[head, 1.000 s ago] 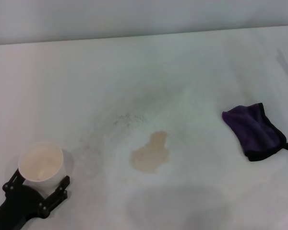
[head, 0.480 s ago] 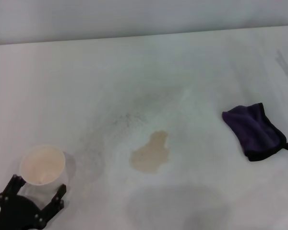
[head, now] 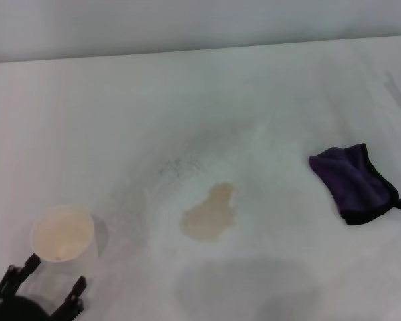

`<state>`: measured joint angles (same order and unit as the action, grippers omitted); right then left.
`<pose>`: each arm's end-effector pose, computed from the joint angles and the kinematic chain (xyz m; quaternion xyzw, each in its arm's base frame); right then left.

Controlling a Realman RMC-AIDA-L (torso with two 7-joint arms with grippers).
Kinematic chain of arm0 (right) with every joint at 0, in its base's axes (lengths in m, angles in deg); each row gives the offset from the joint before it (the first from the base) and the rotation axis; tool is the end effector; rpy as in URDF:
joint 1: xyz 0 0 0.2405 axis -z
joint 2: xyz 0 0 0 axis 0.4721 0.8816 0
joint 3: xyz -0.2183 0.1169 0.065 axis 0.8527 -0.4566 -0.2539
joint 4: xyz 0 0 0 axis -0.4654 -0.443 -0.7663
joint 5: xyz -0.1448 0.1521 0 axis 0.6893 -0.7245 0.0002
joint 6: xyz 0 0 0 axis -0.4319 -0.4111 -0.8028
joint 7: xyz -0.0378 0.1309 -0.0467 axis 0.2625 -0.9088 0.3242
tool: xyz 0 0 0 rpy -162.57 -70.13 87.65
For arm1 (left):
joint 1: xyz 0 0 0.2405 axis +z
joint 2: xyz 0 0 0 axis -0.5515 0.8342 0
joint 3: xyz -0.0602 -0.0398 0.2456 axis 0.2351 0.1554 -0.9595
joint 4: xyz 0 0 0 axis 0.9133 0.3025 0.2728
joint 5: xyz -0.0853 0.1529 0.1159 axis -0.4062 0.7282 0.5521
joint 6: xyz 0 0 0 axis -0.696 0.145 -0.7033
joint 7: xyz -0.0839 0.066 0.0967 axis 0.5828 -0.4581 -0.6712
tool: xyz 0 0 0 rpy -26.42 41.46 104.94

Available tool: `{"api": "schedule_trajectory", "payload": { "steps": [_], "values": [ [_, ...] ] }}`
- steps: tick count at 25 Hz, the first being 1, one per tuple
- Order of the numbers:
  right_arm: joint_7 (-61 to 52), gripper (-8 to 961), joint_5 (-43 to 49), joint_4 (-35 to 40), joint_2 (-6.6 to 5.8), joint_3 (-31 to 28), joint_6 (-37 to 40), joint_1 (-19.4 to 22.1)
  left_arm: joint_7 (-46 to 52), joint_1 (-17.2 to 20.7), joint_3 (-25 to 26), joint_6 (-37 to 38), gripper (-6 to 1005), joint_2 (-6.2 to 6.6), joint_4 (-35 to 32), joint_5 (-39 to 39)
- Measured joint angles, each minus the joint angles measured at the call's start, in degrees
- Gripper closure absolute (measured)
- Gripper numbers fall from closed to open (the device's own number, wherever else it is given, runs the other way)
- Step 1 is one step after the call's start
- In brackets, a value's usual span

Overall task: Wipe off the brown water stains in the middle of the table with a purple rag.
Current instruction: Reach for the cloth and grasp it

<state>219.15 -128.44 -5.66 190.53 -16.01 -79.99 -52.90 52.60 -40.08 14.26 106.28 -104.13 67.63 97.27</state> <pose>0.3972 0.3581 0.0776 -0.6937 0.2639 0.1559 0.6517 -0.3584 0.1379 -0.0805 -0.8382 -0.2245 -0.2555 0.4264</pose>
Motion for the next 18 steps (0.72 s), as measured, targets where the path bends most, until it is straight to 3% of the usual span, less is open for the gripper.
{"api": "schedule_trajectory", "payload": {
  "steps": [6,12,18],
  "values": [
    [-2.55,109,0.00,-0.26,0.12,0.13,-1.02,0.26,-1.80,3.35,-0.22,2.09,127,0.22,-0.04,-3.99],
    [-8.79,108,0.00,0.18,0.15,1.24,-1.69,1.11,-1.35,4.47,-0.25,3.26,127,0.74,-0.36,-14.18],
    [-30.39,109,2.06,6.83,-0.29,7.30,0.56,3.46,-1.02,2.82,-0.30,3.56,128,1.30,-1.76,-24.01]
  ]
}}
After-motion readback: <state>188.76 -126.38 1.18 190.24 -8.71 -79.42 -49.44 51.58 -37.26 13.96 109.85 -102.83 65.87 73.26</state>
